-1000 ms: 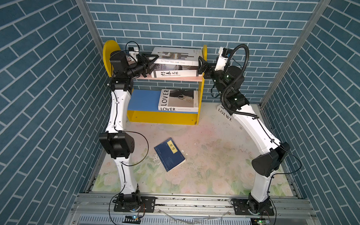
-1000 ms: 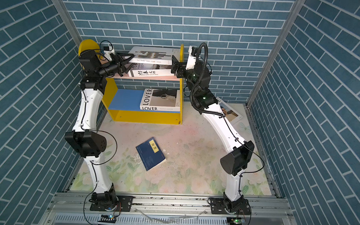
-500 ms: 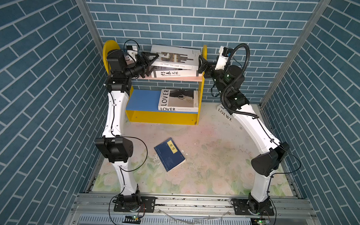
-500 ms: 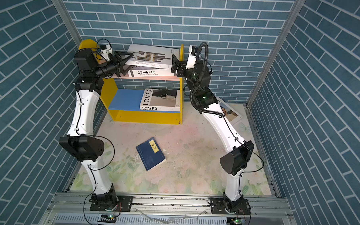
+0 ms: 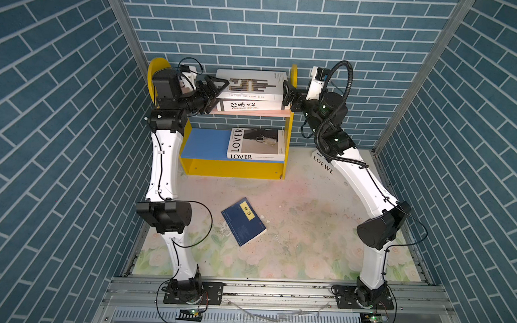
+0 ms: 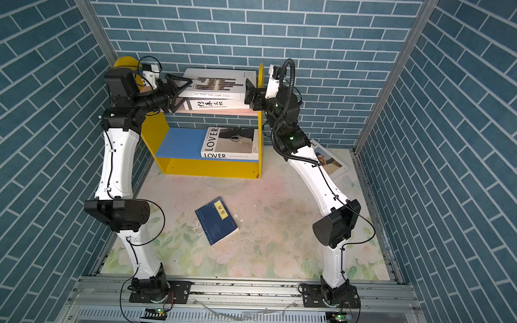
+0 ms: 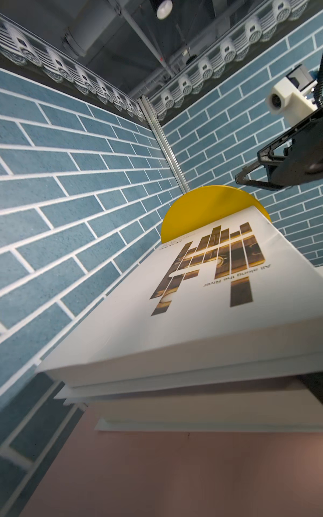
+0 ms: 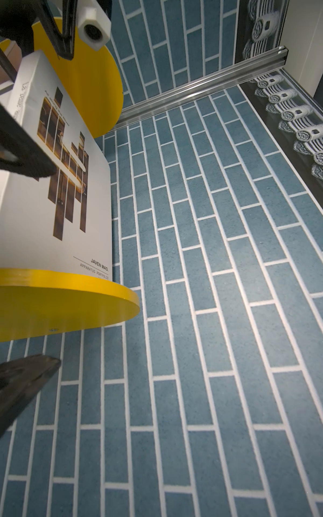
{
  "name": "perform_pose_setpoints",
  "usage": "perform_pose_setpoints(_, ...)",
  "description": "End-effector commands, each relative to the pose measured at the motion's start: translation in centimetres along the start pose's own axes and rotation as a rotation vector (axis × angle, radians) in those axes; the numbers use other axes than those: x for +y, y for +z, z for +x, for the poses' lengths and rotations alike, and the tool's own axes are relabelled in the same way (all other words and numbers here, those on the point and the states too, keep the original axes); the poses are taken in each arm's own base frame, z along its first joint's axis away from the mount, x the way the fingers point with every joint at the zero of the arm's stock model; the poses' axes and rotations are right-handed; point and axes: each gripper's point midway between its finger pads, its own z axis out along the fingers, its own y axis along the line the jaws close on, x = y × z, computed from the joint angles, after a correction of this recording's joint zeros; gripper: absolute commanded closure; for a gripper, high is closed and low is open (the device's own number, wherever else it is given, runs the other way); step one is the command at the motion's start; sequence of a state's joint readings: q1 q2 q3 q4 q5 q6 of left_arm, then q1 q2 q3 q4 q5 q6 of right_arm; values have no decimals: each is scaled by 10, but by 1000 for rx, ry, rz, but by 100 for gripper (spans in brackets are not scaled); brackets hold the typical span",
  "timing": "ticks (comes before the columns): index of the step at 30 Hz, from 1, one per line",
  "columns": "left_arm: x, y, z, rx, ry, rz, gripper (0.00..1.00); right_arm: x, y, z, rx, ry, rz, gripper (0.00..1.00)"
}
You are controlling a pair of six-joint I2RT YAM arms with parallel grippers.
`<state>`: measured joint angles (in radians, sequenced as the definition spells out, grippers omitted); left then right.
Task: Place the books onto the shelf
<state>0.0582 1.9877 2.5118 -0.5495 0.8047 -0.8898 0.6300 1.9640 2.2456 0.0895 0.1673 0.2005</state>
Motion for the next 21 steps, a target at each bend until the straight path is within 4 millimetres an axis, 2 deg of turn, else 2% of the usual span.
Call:
perform_pose_setpoints(1, -3, -14, 3, -15, 69, -72, 4, 2, -1, -17, -39, -20, -14, 2)
perform_pose_setpoints(3, 0, -16, 5, -12, 74, -92, 1, 2, 0, -16, -36, -21, -17, 2)
perform_pose_setpoints(12, 1, -26, 6, -25, 126, -153, 1, 11, -2, -6, 3, -46, -80, 2)
perform_pose_setpoints(18, 5, -34, 5, -35, 184, -200, 0, 15, -9, 10, 80, -103, -132, 2)
perform_pose_setpoints(21, -4, -34, 9, -9, 240, -158, 0, 10, -11, 19, 139, -135, -136, 1)
